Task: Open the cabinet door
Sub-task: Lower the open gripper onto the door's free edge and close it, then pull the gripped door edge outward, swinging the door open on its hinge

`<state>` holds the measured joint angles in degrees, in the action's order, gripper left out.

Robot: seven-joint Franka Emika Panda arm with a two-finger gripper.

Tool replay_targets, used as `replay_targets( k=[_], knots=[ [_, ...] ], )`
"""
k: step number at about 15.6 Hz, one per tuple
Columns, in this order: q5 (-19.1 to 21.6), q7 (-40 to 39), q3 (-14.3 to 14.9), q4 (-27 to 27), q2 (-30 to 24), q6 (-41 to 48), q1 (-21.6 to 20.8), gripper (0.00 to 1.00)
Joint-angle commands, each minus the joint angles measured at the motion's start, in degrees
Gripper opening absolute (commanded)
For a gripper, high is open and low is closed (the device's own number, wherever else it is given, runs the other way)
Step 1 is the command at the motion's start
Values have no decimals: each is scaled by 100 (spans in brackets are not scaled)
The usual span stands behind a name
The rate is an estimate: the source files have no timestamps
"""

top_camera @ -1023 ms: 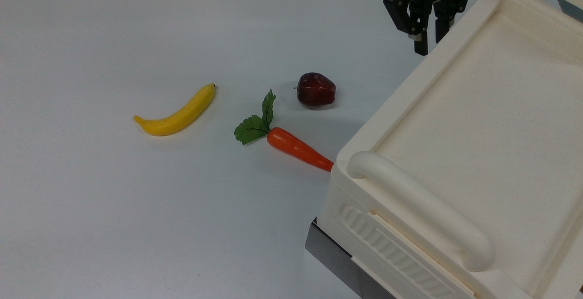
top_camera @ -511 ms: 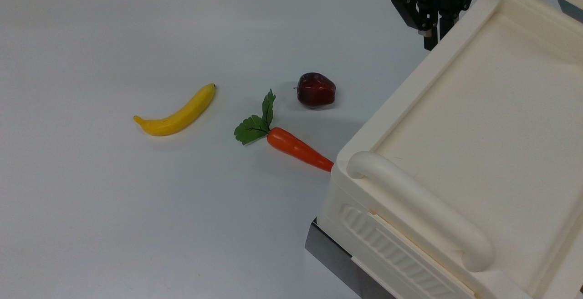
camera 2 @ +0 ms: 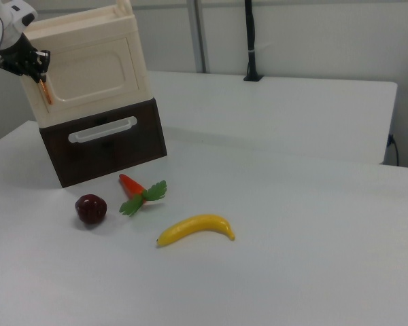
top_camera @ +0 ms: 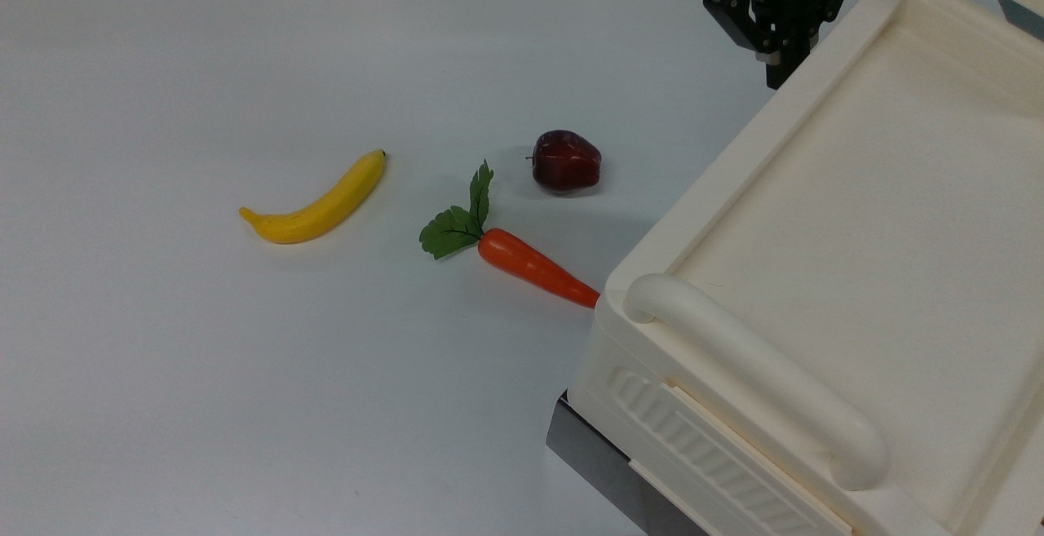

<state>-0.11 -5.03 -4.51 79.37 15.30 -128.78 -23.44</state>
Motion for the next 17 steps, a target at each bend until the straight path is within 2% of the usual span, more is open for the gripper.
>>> replay_targets(
  k=[1, 8, 14, 17],
  knots=[
    [37, -77, 20, -88, 44, -210, -2, 8],
    [-147, -130, 55, -62, -167, 764, 15, 8],
    [-358, -112, 82, 114, -238, 994, 24, 8],
    [-358, -121, 108, 140, -308, 1371, 225, 10]
  ],
)
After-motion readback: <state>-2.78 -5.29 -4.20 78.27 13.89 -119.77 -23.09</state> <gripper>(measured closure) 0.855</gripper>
